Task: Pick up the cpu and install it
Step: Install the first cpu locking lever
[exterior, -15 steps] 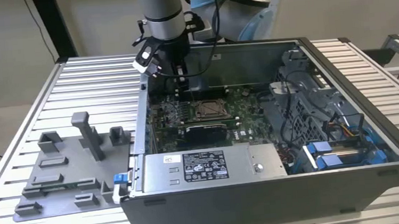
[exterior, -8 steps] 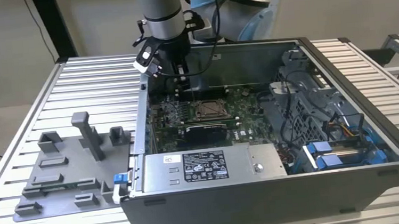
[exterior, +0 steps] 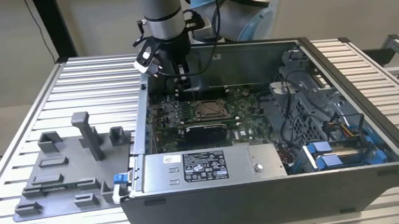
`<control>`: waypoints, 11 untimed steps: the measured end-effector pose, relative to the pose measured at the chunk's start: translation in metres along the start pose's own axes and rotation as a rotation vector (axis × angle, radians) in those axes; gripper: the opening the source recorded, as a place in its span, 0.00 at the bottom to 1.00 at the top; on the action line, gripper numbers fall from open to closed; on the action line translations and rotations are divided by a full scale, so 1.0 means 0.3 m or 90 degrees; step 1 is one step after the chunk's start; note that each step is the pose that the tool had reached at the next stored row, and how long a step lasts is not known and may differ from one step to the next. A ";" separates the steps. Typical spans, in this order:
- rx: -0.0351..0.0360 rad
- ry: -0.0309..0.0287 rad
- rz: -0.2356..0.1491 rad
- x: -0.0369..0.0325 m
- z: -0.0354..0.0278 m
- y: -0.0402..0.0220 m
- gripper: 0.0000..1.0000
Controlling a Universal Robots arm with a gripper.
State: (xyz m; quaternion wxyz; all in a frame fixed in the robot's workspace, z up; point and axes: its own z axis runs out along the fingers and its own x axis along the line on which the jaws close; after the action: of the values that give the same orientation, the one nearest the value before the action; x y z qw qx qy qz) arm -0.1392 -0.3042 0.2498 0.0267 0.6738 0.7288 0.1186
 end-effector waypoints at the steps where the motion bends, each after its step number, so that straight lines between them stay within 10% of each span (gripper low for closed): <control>1: -0.0002 0.0005 0.000 0.000 -0.002 0.001 0.00; 11: -0.0002 0.0031 0.001 -0.003 -0.023 0.009 0.00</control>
State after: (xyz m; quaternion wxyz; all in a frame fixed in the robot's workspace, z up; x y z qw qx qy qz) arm -0.1379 -0.3060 0.2570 0.0250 0.6739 0.7285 0.1203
